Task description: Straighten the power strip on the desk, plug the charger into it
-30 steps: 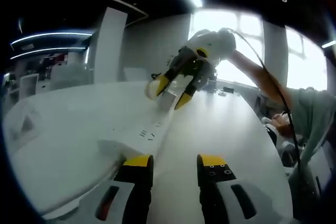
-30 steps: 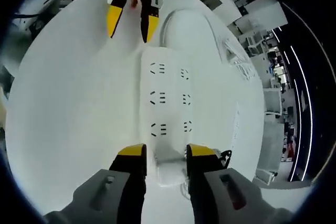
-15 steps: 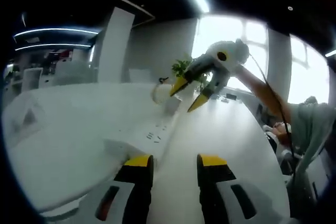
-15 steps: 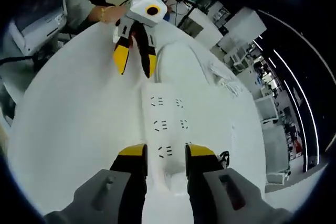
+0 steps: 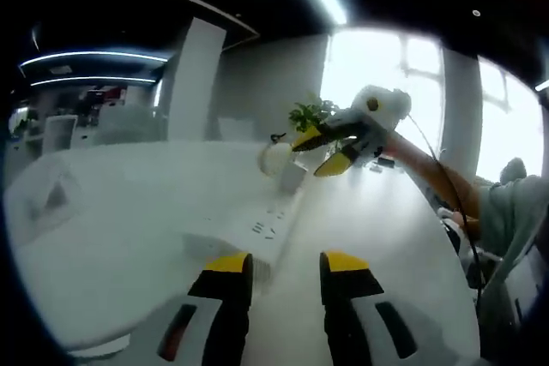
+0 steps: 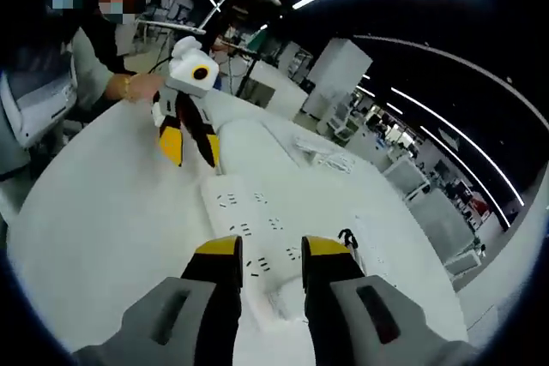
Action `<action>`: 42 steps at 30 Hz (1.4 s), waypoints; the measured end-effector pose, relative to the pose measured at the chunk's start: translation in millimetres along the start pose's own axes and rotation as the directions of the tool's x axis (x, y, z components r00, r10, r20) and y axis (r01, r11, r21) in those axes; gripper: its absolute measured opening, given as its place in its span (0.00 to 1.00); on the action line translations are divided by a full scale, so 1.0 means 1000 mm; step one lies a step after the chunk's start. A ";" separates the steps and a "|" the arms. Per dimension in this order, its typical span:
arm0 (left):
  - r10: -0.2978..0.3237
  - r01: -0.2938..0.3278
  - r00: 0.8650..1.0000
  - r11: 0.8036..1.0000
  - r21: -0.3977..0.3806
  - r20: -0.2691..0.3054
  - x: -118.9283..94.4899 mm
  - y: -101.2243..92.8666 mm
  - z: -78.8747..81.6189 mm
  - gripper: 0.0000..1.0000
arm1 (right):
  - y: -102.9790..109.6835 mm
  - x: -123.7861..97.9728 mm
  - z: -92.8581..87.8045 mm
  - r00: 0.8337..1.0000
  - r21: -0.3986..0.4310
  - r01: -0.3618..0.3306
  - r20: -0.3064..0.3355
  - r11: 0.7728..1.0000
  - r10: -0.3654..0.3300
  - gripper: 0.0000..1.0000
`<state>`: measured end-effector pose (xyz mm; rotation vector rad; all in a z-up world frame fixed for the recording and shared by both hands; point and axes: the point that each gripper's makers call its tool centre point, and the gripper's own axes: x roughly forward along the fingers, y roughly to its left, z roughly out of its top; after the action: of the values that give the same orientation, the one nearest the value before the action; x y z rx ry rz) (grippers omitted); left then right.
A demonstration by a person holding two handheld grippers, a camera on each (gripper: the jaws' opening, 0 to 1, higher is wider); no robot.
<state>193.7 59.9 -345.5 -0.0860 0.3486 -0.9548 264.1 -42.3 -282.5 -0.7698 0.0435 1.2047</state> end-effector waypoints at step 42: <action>0.130 -0.130 0.991 0.991 0.021 0.030 -0.003 0.025 0.006 0.31 | -0.016 -0.041 -0.021 0.889 0.420 0.278 0.228 0.864 -0.397 0.19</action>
<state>213.6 76.6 -344.3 -0.0549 0.3128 -0.8276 269.3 -90.1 -273.0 -0.2273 -0.1143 0.9221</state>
